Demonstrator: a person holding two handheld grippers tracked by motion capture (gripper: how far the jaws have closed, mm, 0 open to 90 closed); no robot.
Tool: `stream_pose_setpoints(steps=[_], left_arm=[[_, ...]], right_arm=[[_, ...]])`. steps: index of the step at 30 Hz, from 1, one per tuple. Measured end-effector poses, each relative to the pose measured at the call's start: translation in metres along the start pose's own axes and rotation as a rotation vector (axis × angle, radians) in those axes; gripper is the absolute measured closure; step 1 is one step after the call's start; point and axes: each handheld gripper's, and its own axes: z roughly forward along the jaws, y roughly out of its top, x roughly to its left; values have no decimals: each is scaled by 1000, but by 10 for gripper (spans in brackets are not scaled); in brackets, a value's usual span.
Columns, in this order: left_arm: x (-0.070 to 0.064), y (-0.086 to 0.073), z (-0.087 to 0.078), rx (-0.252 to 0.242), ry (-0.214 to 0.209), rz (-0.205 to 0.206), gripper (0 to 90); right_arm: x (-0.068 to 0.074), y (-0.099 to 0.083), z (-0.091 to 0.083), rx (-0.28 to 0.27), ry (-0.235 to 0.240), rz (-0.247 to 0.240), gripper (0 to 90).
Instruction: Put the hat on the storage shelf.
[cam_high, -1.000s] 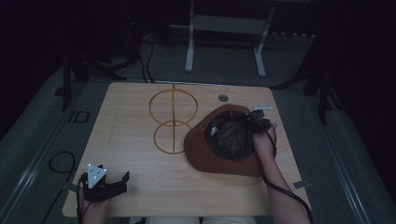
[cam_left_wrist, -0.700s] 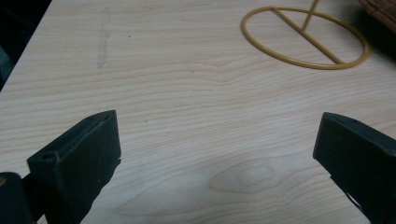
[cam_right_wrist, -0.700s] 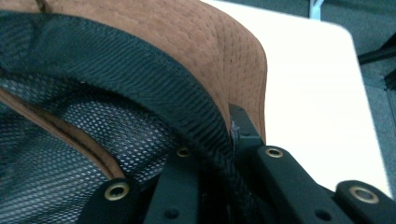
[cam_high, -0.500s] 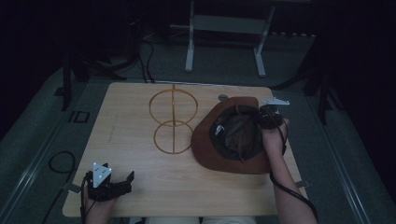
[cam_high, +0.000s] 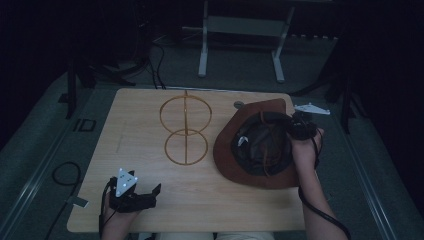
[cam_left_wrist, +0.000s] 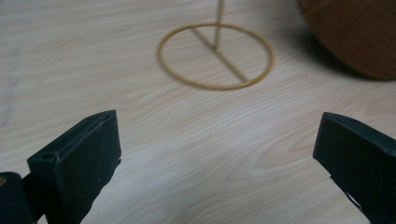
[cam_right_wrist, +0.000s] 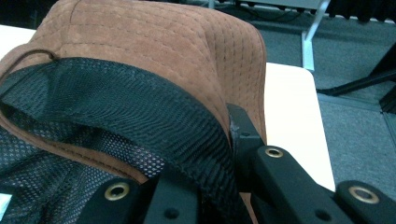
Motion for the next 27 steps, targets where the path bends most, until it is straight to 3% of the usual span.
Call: stream_pose_setpoints(steps=[9, 11, 20, 27], left_arm=[[-31, 41, 11, -9, -109, 56, 15], [-39, 49, 15, -2, -116, 89, 15], [-65, 78, 34, -18, -182, 140, 26], [-98, 107, 55, -29, -252, 203, 27]], right_arm=[[-2, -3, -20, -39, 26, 17, 843], [-1, -4, -23, -44, 32, 9, 843], [7, -11, -30, -61, 50, 0, 843], [12, -14, -37, -71, 73, 3, 842]])
